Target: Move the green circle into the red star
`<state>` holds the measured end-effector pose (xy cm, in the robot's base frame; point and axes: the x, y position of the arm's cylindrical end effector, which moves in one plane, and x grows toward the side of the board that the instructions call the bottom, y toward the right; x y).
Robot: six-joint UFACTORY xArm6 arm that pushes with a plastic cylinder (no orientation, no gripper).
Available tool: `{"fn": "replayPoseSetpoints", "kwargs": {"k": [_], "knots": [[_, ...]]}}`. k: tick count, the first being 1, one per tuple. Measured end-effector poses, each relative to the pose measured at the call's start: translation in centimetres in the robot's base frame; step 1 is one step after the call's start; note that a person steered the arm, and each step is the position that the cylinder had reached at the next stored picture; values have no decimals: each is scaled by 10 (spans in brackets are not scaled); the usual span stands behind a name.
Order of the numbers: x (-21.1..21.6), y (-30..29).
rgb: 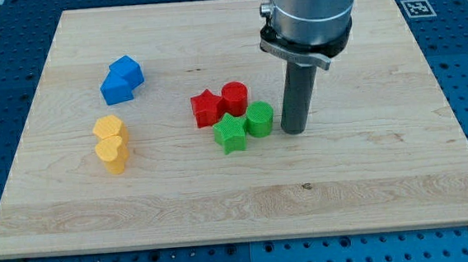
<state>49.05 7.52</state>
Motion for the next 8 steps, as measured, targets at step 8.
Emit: {"fn": "replayPoseSetpoints", "kwargs": {"k": [8], "knots": [[-5,-30]]}}
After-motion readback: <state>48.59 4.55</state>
